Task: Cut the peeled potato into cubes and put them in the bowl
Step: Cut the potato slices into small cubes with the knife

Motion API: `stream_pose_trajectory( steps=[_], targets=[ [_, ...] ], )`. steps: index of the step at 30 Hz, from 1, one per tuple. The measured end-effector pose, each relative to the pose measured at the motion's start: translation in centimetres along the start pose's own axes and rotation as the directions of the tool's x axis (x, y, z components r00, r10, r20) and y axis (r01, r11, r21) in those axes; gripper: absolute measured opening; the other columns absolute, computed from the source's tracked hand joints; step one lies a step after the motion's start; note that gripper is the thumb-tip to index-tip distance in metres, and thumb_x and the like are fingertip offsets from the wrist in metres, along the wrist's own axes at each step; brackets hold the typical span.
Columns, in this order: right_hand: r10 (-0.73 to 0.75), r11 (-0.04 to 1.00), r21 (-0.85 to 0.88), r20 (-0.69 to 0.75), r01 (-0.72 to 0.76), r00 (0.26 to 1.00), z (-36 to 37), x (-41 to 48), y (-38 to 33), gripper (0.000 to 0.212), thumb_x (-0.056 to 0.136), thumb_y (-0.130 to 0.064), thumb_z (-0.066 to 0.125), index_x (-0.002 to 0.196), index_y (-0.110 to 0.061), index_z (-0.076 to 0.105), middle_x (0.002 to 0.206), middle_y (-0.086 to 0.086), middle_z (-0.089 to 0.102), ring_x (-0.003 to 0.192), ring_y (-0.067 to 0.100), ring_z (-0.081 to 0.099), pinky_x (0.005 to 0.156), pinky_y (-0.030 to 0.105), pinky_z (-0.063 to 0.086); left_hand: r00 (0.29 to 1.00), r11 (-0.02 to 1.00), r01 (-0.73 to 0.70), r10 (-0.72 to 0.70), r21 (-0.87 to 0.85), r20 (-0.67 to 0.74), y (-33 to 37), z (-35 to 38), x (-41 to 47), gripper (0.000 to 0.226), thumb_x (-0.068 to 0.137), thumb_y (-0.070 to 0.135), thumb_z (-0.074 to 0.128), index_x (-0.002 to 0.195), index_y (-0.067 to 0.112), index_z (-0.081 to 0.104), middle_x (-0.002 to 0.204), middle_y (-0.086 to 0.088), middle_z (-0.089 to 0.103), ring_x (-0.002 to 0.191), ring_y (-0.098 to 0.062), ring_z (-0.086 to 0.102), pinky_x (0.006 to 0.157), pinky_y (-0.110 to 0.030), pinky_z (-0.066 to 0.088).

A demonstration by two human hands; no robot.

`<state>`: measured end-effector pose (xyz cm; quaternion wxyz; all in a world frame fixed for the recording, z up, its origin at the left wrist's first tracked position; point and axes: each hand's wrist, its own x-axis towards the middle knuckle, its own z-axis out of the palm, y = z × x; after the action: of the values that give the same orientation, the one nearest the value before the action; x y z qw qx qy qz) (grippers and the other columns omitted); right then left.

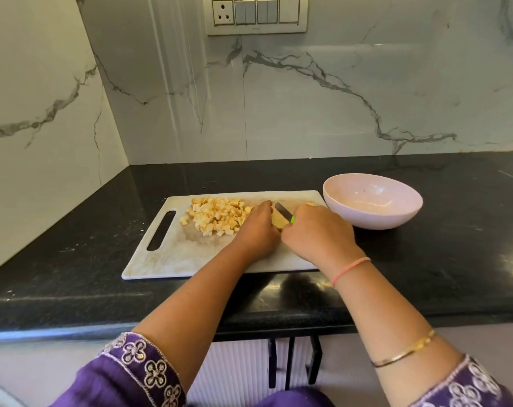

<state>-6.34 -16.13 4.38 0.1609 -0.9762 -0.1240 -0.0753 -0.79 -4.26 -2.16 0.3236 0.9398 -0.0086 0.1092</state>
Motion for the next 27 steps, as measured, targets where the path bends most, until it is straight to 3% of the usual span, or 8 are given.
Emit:
stream_pose_trajectory(
  steps=[4, 17, 24, 27],
  targets=[
    [0.004, 0.999, -0.036, -0.016, -0.005, 1.0, 0.7, 0.6, -0.6, 0.026, 0.093, -0.024, 0.043, 0.111, -0.014, 0.058, 0.108, 0.006, 0.06, 0.1, 0.027, 0.056, 0.068, 0.029, 0.034, 1.0, 1.0, -0.012, 0.012, 0.013, -0.017, 0.0, 0.0, 0.0, 0.043, 0.089, 0.002, 0.054, 0.131, 0.002, 0.043, 0.132, -0.013, 0.05, 0.12, -0.024, 0.046, 0.084, -0.019, 0.031],
    [-0.084, 0.992, -0.092, -0.003, 0.084, 0.996, 2.2, -2.3, -0.5, 0.019, 0.095, -0.023, 0.044, 0.102, -0.015, 0.06, 0.099, 0.003, 0.062, 0.092, 0.023, 0.06, 0.066, 0.029, 0.035, 0.998, 0.998, 0.052, -0.054, -0.039, -0.04, -0.3, 0.3, 0.4, 0.063, 0.086, 0.006, 0.062, 0.142, 0.006, 0.034, 0.138, -0.009, 0.046, 0.124, -0.022, 0.047, 0.096, -0.024, 0.039],
    [-0.148, 0.98, -0.135, -0.017, 0.145, 0.989, 1.2, -5.0, 0.1, 0.017, 0.096, -0.026, 0.041, 0.1, -0.017, 0.055, 0.076, -0.003, 0.038, 0.073, 0.018, 0.044, 0.062, 0.028, 0.032, 0.997, 0.998, 0.056, -0.058, -0.037, -0.048, -0.4, 0.4, 0.3, 0.061, 0.089, 0.001, 0.055, 0.145, 0.006, 0.03, 0.141, -0.01, 0.044, 0.128, -0.022, 0.044, 0.103, -0.029, 0.037],
    [-0.145, 0.982, -0.126, -0.005, 0.143, 0.989, 0.3, -5.7, 0.2, 0.012, 0.095, -0.027, 0.041, 0.087, -0.02, 0.045, 0.069, -0.005, 0.033, 0.07, 0.017, 0.042, 0.055, 0.027, 0.027, 0.998, 0.999, 0.043, -0.044, -0.032, -0.047, -0.4, 0.4, 0.2, 0.059, 0.09, -0.001, 0.05, 0.145, 0.005, 0.03, 0.142, -0.011, 0.043, 0.129, -0.023, 0.043, 0.105, -0.029, 0.036]
  ],
)
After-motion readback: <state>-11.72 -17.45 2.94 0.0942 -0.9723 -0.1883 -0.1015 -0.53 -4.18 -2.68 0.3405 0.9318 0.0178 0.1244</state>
